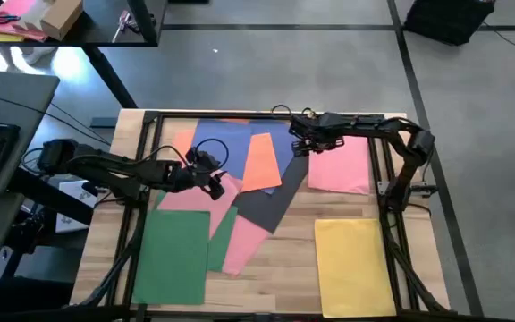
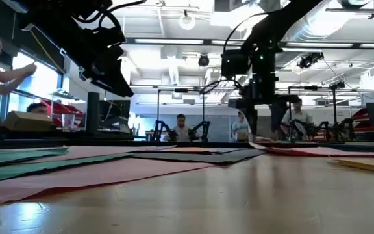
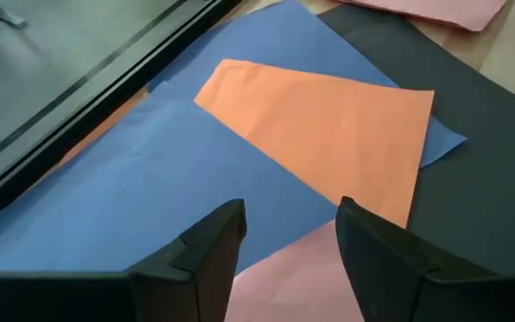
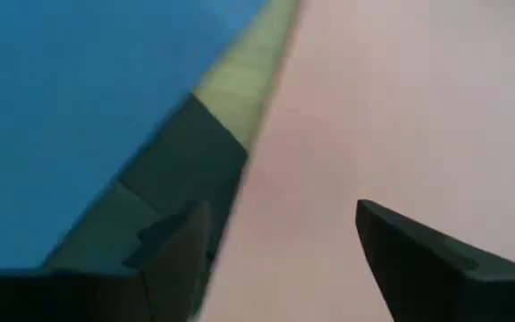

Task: Organize paper
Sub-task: Stack the pink paper on top of the other pink paper to the top right of the table

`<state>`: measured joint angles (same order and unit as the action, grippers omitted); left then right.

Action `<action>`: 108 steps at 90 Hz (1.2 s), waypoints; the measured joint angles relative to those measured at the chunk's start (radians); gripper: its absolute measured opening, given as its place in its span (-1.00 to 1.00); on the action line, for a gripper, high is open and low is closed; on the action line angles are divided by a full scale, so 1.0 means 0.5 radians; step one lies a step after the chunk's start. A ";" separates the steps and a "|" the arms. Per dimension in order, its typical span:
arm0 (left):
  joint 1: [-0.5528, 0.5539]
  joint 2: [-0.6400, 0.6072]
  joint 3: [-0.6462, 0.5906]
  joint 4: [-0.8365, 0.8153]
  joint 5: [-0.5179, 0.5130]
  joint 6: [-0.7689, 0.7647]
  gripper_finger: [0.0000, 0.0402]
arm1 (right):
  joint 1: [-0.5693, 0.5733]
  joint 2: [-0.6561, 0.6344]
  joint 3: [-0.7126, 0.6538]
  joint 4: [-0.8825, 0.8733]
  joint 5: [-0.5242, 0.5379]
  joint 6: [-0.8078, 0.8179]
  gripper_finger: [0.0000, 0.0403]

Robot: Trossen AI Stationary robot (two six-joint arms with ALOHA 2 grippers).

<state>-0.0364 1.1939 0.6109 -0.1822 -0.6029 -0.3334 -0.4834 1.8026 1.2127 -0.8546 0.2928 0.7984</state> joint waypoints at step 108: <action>0.008 0.000 0.000 0.000 0.015 0.004 -0.16 | -0.158 0.299 0.035 0.076 0.196 -0.328 0.34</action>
<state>-0.0322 1.1941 0.6109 -0.1822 -0.5953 -0.3313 -0.5625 1.9519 1.2303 -0.8166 0.3907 0.6342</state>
